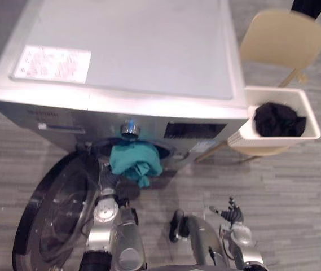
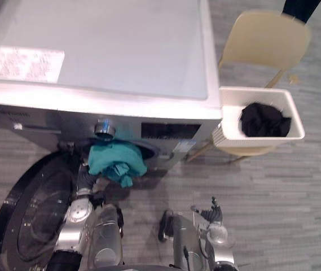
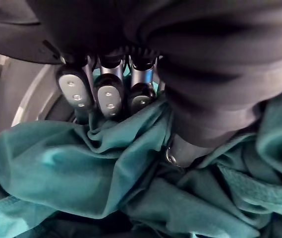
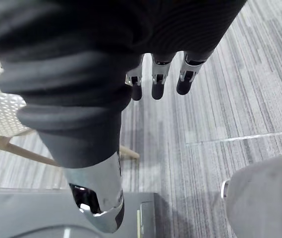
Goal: Pick up the laundry basket with both hands and put the clothes into the washing machine.
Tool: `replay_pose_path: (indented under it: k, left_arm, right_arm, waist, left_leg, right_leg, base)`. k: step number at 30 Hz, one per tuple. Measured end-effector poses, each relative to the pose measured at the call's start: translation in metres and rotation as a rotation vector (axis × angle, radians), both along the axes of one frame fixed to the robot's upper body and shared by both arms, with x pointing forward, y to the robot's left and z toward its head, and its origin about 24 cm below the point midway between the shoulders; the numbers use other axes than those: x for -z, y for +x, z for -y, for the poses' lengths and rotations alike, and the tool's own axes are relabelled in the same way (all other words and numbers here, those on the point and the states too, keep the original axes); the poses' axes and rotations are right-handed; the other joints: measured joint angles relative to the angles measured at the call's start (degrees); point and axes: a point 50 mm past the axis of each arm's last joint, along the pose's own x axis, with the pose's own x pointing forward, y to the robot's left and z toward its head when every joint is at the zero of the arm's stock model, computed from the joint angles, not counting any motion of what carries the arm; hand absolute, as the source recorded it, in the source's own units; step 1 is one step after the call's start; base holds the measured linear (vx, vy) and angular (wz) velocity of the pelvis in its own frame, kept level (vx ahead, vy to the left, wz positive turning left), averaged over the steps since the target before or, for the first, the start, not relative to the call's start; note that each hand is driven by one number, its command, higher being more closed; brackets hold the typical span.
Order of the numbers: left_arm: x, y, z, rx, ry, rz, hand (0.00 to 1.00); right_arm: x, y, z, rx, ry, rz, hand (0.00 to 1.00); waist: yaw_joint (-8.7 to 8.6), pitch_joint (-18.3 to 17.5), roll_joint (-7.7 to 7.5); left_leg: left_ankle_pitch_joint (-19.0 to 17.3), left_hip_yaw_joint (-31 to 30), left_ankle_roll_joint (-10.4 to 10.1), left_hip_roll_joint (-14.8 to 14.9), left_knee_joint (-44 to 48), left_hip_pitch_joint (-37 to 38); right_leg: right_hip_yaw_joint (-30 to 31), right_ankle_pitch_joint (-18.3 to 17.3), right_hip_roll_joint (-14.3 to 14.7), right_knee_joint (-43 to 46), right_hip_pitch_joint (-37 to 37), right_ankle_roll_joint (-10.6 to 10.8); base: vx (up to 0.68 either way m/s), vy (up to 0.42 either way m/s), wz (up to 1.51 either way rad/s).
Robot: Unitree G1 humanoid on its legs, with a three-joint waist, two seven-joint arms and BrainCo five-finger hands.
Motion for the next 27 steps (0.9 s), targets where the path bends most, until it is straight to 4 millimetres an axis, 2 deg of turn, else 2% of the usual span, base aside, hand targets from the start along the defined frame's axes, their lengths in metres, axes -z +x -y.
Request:
replay_pose_path:
  k: [1,4,6,8,11,14,15,17,18,22,24,25,27]
  left_arm:
    - [-0.018,0.009,0.003,-0.011,-0.014,0.069,1.0]
    - [-0.037,0.022,0.007,-0.017,-0.031,0.139,1.0]
    - [-0.064,0.035,0.016,-0.011,-0.044,0.228,1.0]
    - [-0.088,0.044,0.024,-0.002,-0.053,0.306,1.0]
    - [-0.123,0.053,0.036,0.021,-0.053,0.417,1.0]
    - [-0.173,0.061,0.042,0.028,-0.017,0.571,1.0]
    - [-0.181,0.061,0.042,0.025,-0.004,0.596,1.0]
    - [-0.214,0.061,0.035,-0.001,0.048,0.695,1.0]
    - [-0.222,0.061,0.034,-0.007,0.055,0.719,1.0]
    - [-0.279,0.048,0.033,-0.054,0.113,0.911,1.0]
    - [-0.308,0.039,0.036,-0.087,0.208,1.011,1.0]
    - [-0.316,0.036,0.037,-0.098,0.234,1.037,1.0]
    - [-0.344,0.026,0.036,-0.185,0.334,1.118,1.0]
  right_arm:
    - [-0.02,0.017,-0.001,0.016,-0.004,0.095,0.0]
    - [-0.044,0.034,-0.002,0.032,-0.006,0.2,0.0]
    - [-0.07,0.048,-0.003,0.047,-0.007,0.317,0.0]
    - [-0.084,0.053,-0.003,0.064,-0.007,0.385,0.0]
    - [-0.099,0.055,-0.002,0.072,-0.009,0.451,0.0]
    - [-0.114,0.055,0.002,0.092,-0.016,0.538,0.0]
    - [-0.116,0.055,0.001,0.092,-0.016,0.546,0.0]
    - [-0.12,0.053,0.004,0.097,-0.02,0.579,0.0]
    - [-0.12,0.053,0.004,0.099,-0.021,0.583,0.0]
    - [-0.122,0.052,0.008,0.106,-0.024,0.601,0.0]
    - [-0.122,0.051,0.009,0.112,-0.025,0.606,0.0]
    - [-0.122,0.051,0.009,0.111,-0.025,0.606,0.0]
    - [-0.122,0.051,0.009,0.109,-0.024,0.615,0.0]
  waist:
    - [0.08,0.86,0.25]
    - [0.23,2.87,0.2]
    - [0.23,4.19,0.03]
    - [0.16,4.29,-0.12]
    - [-0.38,4.76,-0.56]
    - [-1.07,4.79,-0.64]
    - [-1.41,4.77,-0.68]
    - [-2.47,4.72,-0.77]
    - [-2.68,4.69,-0.81]
    - [-3.49,4.51,-1.12]
    - [-4.01,4.51,-1.13]
    - [-4.24,4.5,-1.14]
    - [-4.95,4.45,-1.23]
  left_leg:
    - [-0.87,-1.58,0.64,0.15,5.21,-7.85]
    - [-1.59,-2.88,1.02,0.25,10.44,-15.45]
    - [-2.02,-4.2,1.65,0.25,16.14,-24.18]
    - [-2.43,-5.19,1.83,0.22,20.01,-30.68]
    - [-2.95,-6.22,1.94,0.07,24.87,-36.56]
    - [-3.02,-7.41,1.86,0.2,27.69,-40.84]
    - [-3.1,-7.53,1.68,0.27,28.01,-41.36]
    - [-3.02,-7.7,1.32,0.41,28.28,-42.74]
    - [-2.91,-7.76,1.14,0.44,28.29,-42.99]
    - [-2.33,-8.4,0.92,0.63,28.76,-44.27]
    - [-2.33,-8.54,0.92,0.65,28.99,-44.75]
    - [-2.33,-8.55,0.92,0.65,28.99,-44.83]
    - [-2.33,-8.59,0.93,0.64,28.89,-45.15]
  right_leg:
    - [-0.14,-1.14,-0.65,5.3,-7.17,-0.23]
    - [0.13,-2.32,-1.21,10.96,-14.47,-0.32]
    - [0.47,-3.62,-2.05,17.21,-23.0,-0.45]
    - [0.76,-4.47,-2.5,21.52,-29.29,-0.7]
    - [1.47,-5.69,-2.86,27.04,-35.23,-0.94]
    - [1.57,-6.11,-2.82,30.22,-39.27,-1.09]
    - [1.58,-6.13,-2.82,30.52,-39.77,-1.08]
    - [1.6,-6.25,-2.7,30.9,-41.21,-0.84]
    - [1.58,-6.2,-2.65,30.93,-41.47,-0.92]
    - [1.33,-5.66,-1.9,31.14,-42.68,-1.85]
    - [1.17,-5.65,-1.8,31.18,-42.97,-1.88]
    - [1.11,-5.65,-1.76,31.14,-42.99,-1.88]
    - [1.01,-5.64,-1.69,30.89,-43.15,-1.88]
  base:
    - [-0.16,0.025,0.04]
    - [-0.12,-0.009,0.01]
    - [-0.12,-0.035,-0.03]
    - [-0.07,-0.056,-0.02]
    - [-0.05,-0.068,-0.01]
    - [-0.07,-0.055,-0.02]
    - [-0.06,-0.039,-0.04]
    - [-0.04,-0.034,-0.05]
    - [-0.02,-0.041,-0.04]
    - [0.02,-0.039,-0.07]
    - [0.06,-0.025,-0.05]
    - [0.05,-0.019,0.01]
    - [0.04,-0.018,0.0]
